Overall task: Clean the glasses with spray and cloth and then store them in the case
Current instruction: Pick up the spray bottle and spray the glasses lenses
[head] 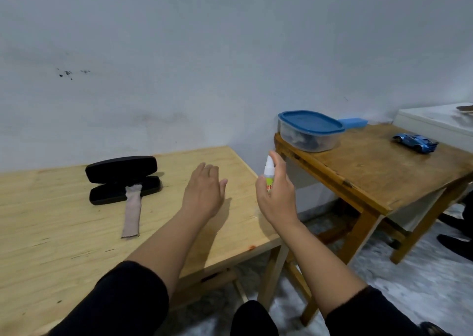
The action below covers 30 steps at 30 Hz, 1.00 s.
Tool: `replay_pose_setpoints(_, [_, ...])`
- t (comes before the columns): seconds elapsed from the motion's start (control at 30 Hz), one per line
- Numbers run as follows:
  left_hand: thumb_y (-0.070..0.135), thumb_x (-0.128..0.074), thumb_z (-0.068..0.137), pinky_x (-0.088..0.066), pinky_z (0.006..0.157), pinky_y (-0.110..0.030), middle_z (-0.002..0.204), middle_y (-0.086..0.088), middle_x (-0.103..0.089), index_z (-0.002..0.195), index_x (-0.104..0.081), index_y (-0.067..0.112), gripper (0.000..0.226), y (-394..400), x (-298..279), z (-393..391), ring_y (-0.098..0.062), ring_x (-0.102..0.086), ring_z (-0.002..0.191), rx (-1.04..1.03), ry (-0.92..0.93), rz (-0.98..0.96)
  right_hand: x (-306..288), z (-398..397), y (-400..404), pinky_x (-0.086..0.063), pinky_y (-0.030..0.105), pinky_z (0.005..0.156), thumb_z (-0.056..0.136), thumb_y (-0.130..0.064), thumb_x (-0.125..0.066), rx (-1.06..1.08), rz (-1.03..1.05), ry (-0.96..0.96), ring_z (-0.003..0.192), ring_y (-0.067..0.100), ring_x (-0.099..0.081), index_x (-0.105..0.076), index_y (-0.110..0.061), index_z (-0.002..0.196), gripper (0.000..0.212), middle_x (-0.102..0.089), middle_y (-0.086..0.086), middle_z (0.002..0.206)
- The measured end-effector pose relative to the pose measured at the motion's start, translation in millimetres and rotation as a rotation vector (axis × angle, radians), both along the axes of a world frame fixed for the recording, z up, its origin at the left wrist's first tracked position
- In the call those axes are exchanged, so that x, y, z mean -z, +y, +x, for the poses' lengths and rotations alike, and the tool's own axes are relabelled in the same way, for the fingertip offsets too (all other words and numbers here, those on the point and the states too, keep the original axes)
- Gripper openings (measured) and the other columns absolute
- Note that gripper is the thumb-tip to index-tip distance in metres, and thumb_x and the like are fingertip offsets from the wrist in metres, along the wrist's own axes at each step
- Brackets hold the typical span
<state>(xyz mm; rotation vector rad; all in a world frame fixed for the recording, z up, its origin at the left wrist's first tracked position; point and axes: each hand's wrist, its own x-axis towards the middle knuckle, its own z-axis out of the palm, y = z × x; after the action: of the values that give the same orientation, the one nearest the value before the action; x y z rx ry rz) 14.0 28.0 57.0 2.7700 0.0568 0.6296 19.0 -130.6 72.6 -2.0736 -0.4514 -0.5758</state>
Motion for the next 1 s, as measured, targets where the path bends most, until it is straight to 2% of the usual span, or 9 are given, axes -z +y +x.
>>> replay_pose_setpoints(0.1, [0.028, -0.035, 0.097, -0.016, 0.114, -0.037, 0.135, -0.023, -0.046, 0.129, -0.041, -0.004, 0.045, 27.5, -11.4, -7.6, -0.034, -0.031, 0.134, -0.080, -0.014, 0.048, -10.0, -5.7, 18.2, -0.033, 0.019, 0.085, 0.094, -0.016, -0.044, -0.026, 0.016, -0.034, 0.108, 0.011, -0.047, -0.030, -0.017, 0.140, 0.048, -0.046, 0.006, 0.138])
replay_pose_setpoints(0.23, [0.031, -0.027, 0.099, -0.013, 0.116, -0.036, 0.135, -0.020, -0.044, 0.131, -0.036, -0.004, 0.048, 66.1, -30.6, -27.1, -0.032, -0.032, 0.131, -0.198, 0.026, 0.167, -19.1, -11.0, 50.1, -0.029, 0.013, 0.084, 0.096, -0.016, -0.043, -0.080, 0.022, -0.097, 0.121, 0.023, -0.049, -0.034, -0.015, 0.139, 0.044, -0.046, 0.005, 0.140])
replay_pose_setpoints(0.37, [0.030, -0.026, 0.099, -0.021, 0.112, -0.037, 0.125, -0.018, -0.049, 0.124, -0.040, -0.004, 0.044, 99.3, -49.5, -54.1, -0.031, -0.040, 0.120, -0.282, 0.033, 0.204, -27.9, -16.7, 86.7, -0.027, 0.012, 0.079, 0.096, -0.016, -0.043, -0.147, 0.038, -0.144, 0.118, 0.025, -0.050, -0.035, -0.014, 0.138, 0.043, -0.047, 0.004, 0.141])
replay_pose_setpoints(0.57, [0.028, -0.032, 0.098, -0.029, 0.106, -0.037, 0.125, -0.018, -0.049, 0.123, -0.041, -0.003, 0.041, 152.3, -70.5, -98.0, -0.030, -0.040, 0.121, -0.415, -0.031, 0.146, -42.3, -30.5, 147.9, -0.031, 0.018, 0.077, 0.095, -0.018, -0.043, -0.285, 0.060, -0.160, 0.109, 0.029, -0.056, -0.035, -0.017, 0.137, 0.043, -0.051, 0.003, 0.136])
replay_pose_setpoints(0.77, [0.028, -0.031, 0.098, -0.028, 0.104, -0.035, 0.124, -0.017, -0.049, 0.121, -0.043, -0.003, 0.040, 209.8, -77.7, -160.8, -0.030, -0.039, 0.121, -0.591, -0.028, 0.122, -45.5, -55.6, 217.7, -0.032, 0.025, 0.071, 0.094, -0.019, -0.043, -0.453, 0.057, -0.135, 0.088, 0.032, -0.059, -0.035, -0.021, 0.136, 0.042, -0.062, 0.012, 0.112])
replay_pose_setpoints(0.83, [0.028, -0.033, 0.098, -0.027, 0.105, -0.034, 0.126, -0.017, -0.050, 0.123, -0.043, -0.003, 0.041, 230.8, -70.8, -185.9, -0.030, -0.039, 0.123, -0.655, -0.025, 0.103, -41.7, -67.3, 239.9, -0.031, 0.026, 0.069, 0.095, -0.020, -0.042, -0.513, 0.048, -0.134, 0.084, 0.030, -0.058, -0.035, -0.020, 0.136, 0.042, -0.062, 0.013, 0.111])
replay_pose_setpoints(0.9, [0.028, -0.034, 0.098, -0.027, 0.104, -0.034, 0.128, -0.018, -0.050, 0.124, -0.043, -0.002, 0.041, 248.5, -61.7, -212.9, -0.030, -0.039, 0.124, -0.716, -0.009, 0.081, -35.7, -79.7, 260.6, -0.032, 0.026, 0.070, 0.095, -0.022, -0.042, -0.585, 0.042, -0.133, 0.085, 0.032, -0.059, -0.034, -0.020, 0.136, 0.042, -0.061, 0.013, 0.115])
replay_pose_setpoints(1.0, [0.027, -0.037, 0.097, -0.033, 0.100, -0.038, 0.130, -0.018, -0.049, 0.126, -0.044, 0.000, 0.040, 271.0, -45.6, -254.5, -0.030, -0.040, 0.125, -0.796, 0.025, 0.009, -25.6, -98.0, 285.4, -0.034, 0.026, 0.075, 0.095, -0.021, -0.043, -0.669, 0.041, -0.117, 0.099, 0.035, -0.059, -0.035, -0.018, 0.137, 0.042, -0.058, 0.011, 0.126])
